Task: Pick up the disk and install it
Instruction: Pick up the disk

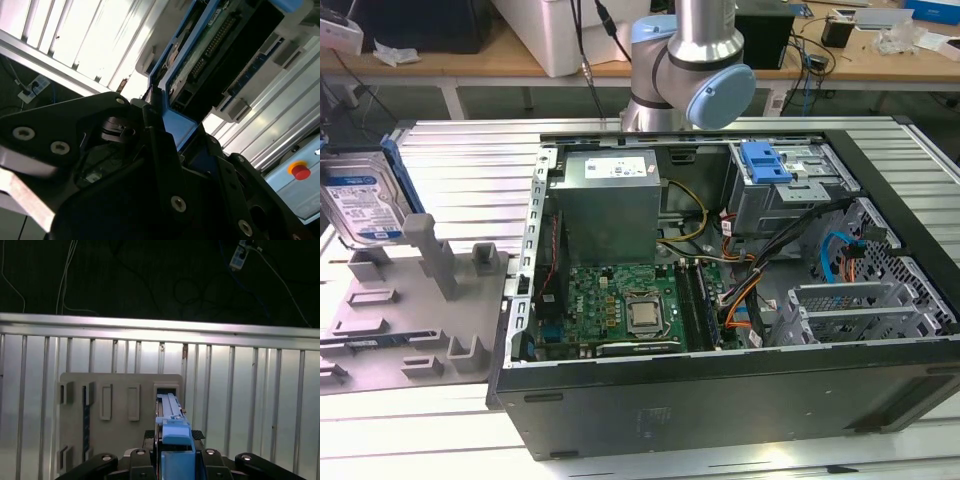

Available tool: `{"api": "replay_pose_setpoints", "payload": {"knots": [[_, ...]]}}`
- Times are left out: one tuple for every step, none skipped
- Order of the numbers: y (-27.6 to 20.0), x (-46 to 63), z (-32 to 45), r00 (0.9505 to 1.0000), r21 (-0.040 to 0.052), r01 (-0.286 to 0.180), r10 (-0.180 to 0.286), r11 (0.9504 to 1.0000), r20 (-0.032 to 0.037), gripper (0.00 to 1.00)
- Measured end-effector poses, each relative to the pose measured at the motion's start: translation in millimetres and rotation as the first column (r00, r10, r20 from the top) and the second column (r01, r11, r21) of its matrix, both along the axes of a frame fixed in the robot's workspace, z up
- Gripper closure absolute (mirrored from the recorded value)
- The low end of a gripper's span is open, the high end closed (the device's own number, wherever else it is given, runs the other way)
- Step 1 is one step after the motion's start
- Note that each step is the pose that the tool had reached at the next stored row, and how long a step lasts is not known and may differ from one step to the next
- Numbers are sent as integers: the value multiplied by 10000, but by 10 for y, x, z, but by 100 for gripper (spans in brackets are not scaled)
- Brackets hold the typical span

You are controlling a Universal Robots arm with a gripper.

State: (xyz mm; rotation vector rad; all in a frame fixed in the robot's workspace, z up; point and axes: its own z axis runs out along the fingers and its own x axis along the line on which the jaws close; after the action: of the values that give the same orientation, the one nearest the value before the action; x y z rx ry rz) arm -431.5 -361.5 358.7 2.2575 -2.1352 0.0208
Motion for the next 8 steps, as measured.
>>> {"api": "replay_pose_setpoints", "payload": {"knots": [[0,1,26,10000,0,-1,1,10000,0,63],[0,1,57,10000,0,-1,1,10000,0,63],[0,2,93,10000,0,1,-1,10000,0,63],[0,3,112,10000,0,0,0,10000,0,63],[0,3,129,10000,0,0,0,10000,0,63],[0,4,162,10000,0,-1,1,10000,0,63],[0,4,183,10000,0,0,0,10000,1,63],[0,4,201,10000,0,-1,1,10000,0,63]]}}
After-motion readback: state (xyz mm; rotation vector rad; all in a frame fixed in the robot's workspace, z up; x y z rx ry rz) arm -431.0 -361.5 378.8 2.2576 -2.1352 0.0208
